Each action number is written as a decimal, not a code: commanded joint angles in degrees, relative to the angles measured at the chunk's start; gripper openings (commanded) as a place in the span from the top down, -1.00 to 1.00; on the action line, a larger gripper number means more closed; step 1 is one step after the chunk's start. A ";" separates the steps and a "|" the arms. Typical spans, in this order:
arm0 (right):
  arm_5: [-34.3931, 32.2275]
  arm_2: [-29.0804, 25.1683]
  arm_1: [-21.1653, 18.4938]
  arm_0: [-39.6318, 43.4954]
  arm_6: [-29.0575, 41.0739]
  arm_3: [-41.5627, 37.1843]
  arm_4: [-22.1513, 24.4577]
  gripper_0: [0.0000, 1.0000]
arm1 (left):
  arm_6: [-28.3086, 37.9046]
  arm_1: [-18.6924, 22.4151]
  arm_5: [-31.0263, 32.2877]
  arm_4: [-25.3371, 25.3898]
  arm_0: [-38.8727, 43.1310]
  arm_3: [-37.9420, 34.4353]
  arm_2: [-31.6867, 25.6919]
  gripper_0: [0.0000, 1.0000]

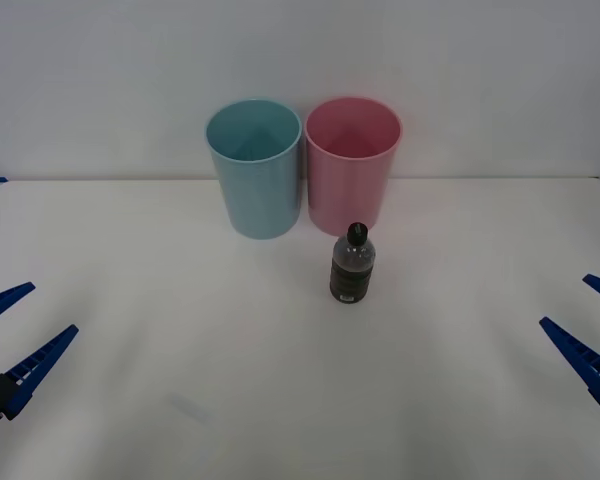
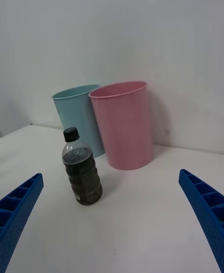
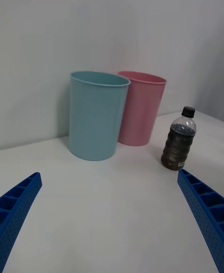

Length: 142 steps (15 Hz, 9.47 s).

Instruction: Grasp the object on the table and drop it into the matching bin: aluminum can to the light blue bin, PET bottle to the pink bin.

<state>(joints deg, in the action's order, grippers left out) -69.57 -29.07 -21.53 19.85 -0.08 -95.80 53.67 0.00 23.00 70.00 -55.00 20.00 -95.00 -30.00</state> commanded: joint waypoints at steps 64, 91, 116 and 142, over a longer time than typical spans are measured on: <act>36.79 40.85 7.03 -33.74 -22.86 29.62 4.60 1.00 | 0.00 0.00 0.00 0.00 0.00 0.00 0.00 -1.00; 43.90 34.87 -11.87 -27.32 17.66 -12.22 4.78 1.00 | 0.00 0.00 0.00 0.00 0.00 0.00 0.00 -1.00; 43.64 44.71 -7.29 -67.14 19.15 31.81 13.30 0.56 | 0.00 0.00 0.00 0.00 0.00 0.00 0.00 -1.00; 37.14 31.44 -12.74 -28.20 13.44 -2.90 10.23 -1.00 | 0.00 0.00 0.00 0.00 0.00 0.00 0.00 -1.00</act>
<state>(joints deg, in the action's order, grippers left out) -32.05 3.02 -34.29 -9.94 13.95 -97.84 64.05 0.00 23.00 70.00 -55.00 20.00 -95.00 -30.00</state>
